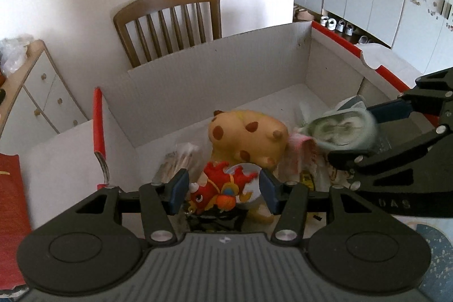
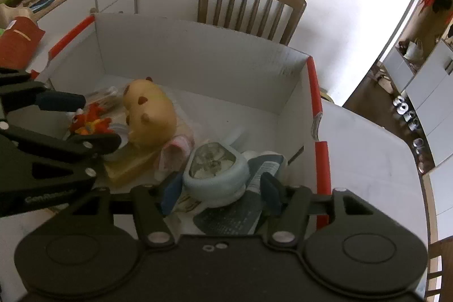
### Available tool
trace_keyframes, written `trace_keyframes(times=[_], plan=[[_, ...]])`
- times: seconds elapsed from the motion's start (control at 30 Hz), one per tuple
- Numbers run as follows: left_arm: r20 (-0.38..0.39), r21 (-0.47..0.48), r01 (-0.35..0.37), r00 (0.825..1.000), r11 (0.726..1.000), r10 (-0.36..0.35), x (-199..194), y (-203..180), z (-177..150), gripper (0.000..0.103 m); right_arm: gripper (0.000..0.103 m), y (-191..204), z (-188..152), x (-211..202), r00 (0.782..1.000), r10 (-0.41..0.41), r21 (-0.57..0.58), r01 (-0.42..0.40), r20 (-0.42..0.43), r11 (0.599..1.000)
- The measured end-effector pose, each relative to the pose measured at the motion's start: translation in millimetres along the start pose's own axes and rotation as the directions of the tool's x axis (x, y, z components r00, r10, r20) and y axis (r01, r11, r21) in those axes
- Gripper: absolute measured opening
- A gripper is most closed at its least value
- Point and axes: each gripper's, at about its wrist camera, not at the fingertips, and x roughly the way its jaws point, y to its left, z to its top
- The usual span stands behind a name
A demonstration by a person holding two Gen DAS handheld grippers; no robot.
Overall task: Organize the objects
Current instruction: 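Open both tools to release the keychain and tape dispenser in the box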
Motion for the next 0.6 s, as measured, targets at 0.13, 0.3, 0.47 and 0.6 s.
trace_keyframes(times=[0.13,0.3,0.47,0.6], plan=[[-0.01,-0.008,0.013,1.0,1.0,-0.013,0.0,-1.7,0.6,0.059,0.067,-6.2,1.1,-3.5,1.0,0.003,0.004,-0.003,0.005,1.0],[0.012,-0.056,0.023,1.0,0.998,-0.023,-9.0,1.2,1.3,0.071,0.073,-14.3,-2.6,-15.8,1.0,0.019,0.007,-0.019,0.024,1.0],[0.05,-0.119,0.049,0.998,0.992,-0.043,-25.5,6.3,-0.1,0.073,0.074,-19.3,-9.8,-31.5,0.997,0.042,0.004,-0.042,0.06,0.999],[0.074,-0.141,0.062,0.996,0.988,-0.052,-39.9,6.1,-0.3,0.073,0.075,-24.9,-11.5,-49.5,0.993,0.07,0.016,-0.072,0.097,0.997]])
